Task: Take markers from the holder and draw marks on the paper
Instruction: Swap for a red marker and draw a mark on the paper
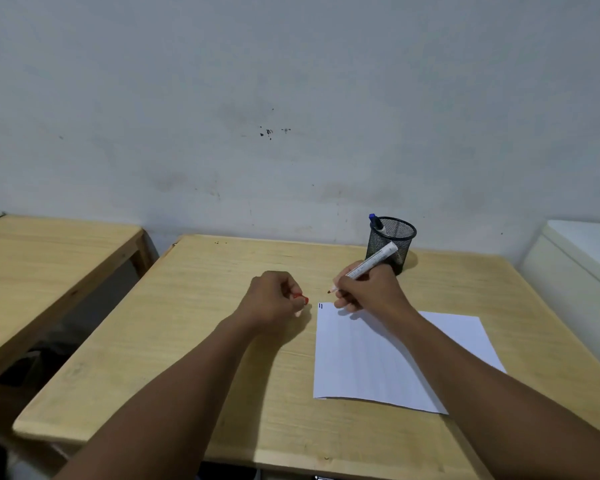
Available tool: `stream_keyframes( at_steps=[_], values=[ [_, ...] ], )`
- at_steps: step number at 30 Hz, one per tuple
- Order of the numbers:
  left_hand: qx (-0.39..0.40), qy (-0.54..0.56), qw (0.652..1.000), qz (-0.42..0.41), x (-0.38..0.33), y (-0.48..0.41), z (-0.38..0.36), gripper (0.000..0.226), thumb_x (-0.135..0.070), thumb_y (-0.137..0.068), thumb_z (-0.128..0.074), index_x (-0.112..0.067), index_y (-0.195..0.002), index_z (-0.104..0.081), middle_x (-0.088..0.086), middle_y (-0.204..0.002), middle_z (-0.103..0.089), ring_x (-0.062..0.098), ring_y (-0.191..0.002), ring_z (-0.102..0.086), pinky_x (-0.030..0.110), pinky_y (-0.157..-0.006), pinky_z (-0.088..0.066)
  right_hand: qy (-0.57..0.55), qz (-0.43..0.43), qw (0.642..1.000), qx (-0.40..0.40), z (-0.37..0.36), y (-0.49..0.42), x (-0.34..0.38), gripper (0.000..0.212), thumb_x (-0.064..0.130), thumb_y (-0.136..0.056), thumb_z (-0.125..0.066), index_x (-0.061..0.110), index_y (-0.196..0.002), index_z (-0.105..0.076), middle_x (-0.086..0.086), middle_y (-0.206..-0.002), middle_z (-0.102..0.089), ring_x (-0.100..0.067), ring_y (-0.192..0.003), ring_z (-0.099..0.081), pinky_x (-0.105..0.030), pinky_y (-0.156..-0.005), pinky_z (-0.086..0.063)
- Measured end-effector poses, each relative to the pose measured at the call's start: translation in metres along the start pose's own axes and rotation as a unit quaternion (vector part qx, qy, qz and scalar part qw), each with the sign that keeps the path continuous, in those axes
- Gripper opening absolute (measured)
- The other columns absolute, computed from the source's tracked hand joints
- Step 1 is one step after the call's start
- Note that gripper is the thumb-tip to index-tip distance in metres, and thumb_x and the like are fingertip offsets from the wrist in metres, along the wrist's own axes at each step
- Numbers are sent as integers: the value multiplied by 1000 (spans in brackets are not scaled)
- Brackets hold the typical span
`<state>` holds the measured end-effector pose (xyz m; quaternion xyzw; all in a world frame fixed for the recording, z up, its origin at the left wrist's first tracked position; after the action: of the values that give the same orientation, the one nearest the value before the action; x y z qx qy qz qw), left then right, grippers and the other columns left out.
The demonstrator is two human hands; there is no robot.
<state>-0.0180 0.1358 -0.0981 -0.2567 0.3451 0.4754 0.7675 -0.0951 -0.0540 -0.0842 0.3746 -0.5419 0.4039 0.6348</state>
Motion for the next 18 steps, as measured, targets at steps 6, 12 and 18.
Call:
stream_keyframes(
  at_steps=[6, 12, 18],
  values=[
    [10, -25, 1000, -13, 1, 1, -8, 4, -15, -78, -70, -14, -81, -73, -8, -71, -67, 6, -66, -60, 7, -53, -38, 40, 8, 997, -61, -13, -4, -32, 3, 9, -79, -72, 6, -80, -72, -14, -68, -77, -25, -54, -74, -32, -51, -48],
    [23, -30, 999, -13, 2, 0, -12, 4, -13, -76, -69, -17, -78, -69, -5, -73, -70, 9, -67, -61, 14, -59, -45, 76, 35, 994, -73, -12, -2, -38, 6, 14, -76, -73, 9, -78, -74, -12, -69, -78, -22, -53, -76, -43, -59, -60],
    [21, -30, 999, -7, 4, -2, -14, 5, -15, -76, -70, -15, -81, -71, -3, -76, -73, 7, -69, -63, 8, -57, -44, 82, 42, 994, -66, -12, -3, -39, 4, 13, -77, -74, 9, -79, -75, -10, -69, -77, -19, -53, -75, -49, -69, -65]
  ],
)
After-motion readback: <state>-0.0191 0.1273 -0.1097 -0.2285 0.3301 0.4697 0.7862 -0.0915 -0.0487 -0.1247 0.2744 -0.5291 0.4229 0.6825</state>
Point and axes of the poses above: each hand's wrist, its own y-axis away from the middle knuckle, its own z-axis out of the back of the hand, x = y × z, the point moved 2 cm from there along -y, towards the middle knuckle
